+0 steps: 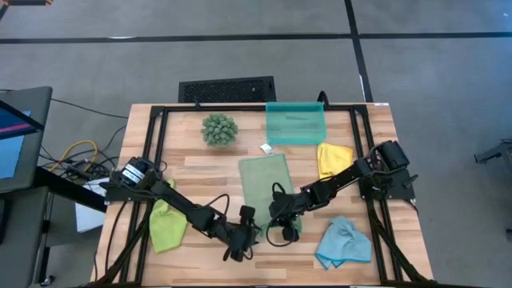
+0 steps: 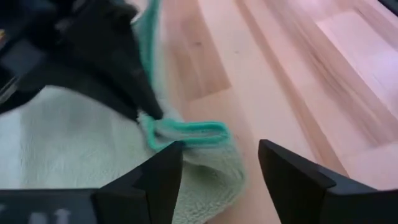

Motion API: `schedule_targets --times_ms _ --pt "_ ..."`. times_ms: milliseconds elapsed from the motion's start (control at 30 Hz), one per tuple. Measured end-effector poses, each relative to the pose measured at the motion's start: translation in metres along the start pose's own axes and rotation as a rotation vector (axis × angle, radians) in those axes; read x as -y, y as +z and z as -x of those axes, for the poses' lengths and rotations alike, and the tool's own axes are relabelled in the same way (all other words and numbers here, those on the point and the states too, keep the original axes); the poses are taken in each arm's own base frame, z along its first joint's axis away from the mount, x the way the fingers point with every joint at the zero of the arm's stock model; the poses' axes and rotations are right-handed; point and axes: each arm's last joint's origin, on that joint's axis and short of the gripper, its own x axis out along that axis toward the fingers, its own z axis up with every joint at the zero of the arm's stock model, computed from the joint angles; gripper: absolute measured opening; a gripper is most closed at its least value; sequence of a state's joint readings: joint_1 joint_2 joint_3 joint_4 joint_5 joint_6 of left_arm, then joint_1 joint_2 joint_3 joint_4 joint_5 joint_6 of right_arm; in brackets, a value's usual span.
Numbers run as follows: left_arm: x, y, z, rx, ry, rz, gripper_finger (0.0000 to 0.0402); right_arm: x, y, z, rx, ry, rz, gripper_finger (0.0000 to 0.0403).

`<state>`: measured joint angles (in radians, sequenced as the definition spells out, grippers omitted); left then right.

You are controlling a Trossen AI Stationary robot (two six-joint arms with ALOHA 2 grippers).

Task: Roll microfiber towels into tight, uniform cylinder then place into a basket
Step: Roll the dark green microfiber cloth

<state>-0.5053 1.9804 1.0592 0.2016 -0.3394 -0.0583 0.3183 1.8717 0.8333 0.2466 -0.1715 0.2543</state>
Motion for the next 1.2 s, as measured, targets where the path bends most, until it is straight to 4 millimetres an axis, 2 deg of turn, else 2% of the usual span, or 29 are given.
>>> schedule_targets --times_ms 133,267,533,767,900,1100,1200 --pt "-0.006 0.000 -0.001 0.001 0.052 0.089 0.0207 0.000 0.000 0.000 0.000 0.000 0.000 0.0031" --pt "-0.008 -0.001 -0.001 0.003 0.128 0.145 0.0183 0.000 0.000 0.000 0.000 0.000 0.000 0.0025" --pt "-0.003 -0.001 0.000 0.002 0.088 0.262 0.0092 -0.001 0.000 0.000 0.005 0.002 0.003 0.0039" --pt "-0.001 -0.013 0.002 -0.098 0.161 0.296 0.0010 -0.001 0.001 0.000 0.012 0.004 0.008 0.0037" --pt "-0.002 -0.018 0.003 -0.138 0.177 0.334 0.0009 -0.003 0.003 0.000 0.039 -0.001 0.051 0.0047" --pt "-0.001 -0.019 0.004 -0.149 0.176 0.335 0.0009 -0.003 0.004 0.000 0.047 -0.006 0.066 0.0092" --pt "-0.001 -0.019 0.004 -0.151 0.176 0.335 0.0004 0.000 0.006 0.009 0.019 -0.024 0.050 0.0113"
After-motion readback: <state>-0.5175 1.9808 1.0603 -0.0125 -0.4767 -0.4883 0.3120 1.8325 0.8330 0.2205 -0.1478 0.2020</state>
